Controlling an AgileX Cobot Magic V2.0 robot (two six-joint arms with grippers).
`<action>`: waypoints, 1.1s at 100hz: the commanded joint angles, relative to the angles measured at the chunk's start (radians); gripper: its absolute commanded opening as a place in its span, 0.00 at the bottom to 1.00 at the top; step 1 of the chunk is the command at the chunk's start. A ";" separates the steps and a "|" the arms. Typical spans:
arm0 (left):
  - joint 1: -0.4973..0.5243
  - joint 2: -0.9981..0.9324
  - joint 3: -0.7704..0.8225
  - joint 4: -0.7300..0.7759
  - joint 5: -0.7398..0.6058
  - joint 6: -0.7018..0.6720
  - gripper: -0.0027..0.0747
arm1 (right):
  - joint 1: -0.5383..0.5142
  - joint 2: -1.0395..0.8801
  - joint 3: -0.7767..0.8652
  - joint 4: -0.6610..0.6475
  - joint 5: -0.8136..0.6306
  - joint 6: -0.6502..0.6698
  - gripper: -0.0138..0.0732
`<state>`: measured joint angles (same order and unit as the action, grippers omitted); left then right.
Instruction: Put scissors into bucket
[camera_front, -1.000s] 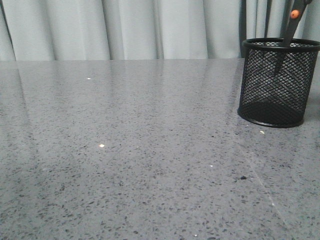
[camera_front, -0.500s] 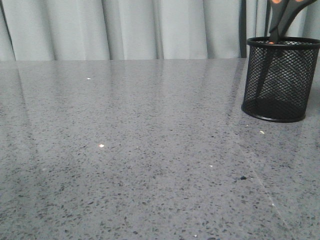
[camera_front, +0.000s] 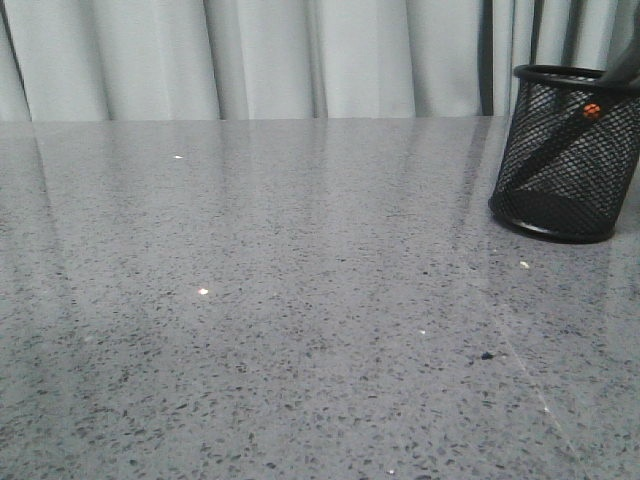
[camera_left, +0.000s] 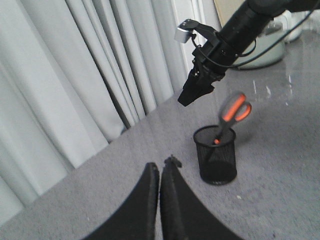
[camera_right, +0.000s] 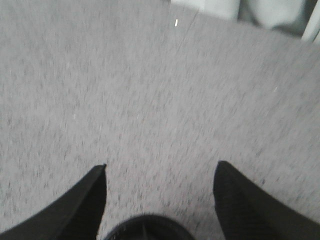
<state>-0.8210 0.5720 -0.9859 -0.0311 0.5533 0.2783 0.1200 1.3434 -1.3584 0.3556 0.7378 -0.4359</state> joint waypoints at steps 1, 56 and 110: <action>0.001 0.002 -0.008 0.007 -0.155 -0.035 0.01 | -0.003 -0.067 -0.033 0.017 -0.121 -0.010 0.66; 0.182 -0.070 0.339 -0.037 -0.589 -0.197 0.01 | -0.003 -0.461 0.141 0.021 -0.072 -0.008 0.10; 0.491 -0.201 0.656 -0.159 -0.618 -0.197 0.01 | -0.003 -1.221 0.837 -0.034 -0.346 -0.027 0.09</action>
<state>-0.3332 0.3657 -0.3142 -0.1728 0.0212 0.0920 0.1200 0.1744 -0.5332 0.3226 0.5071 -0.4508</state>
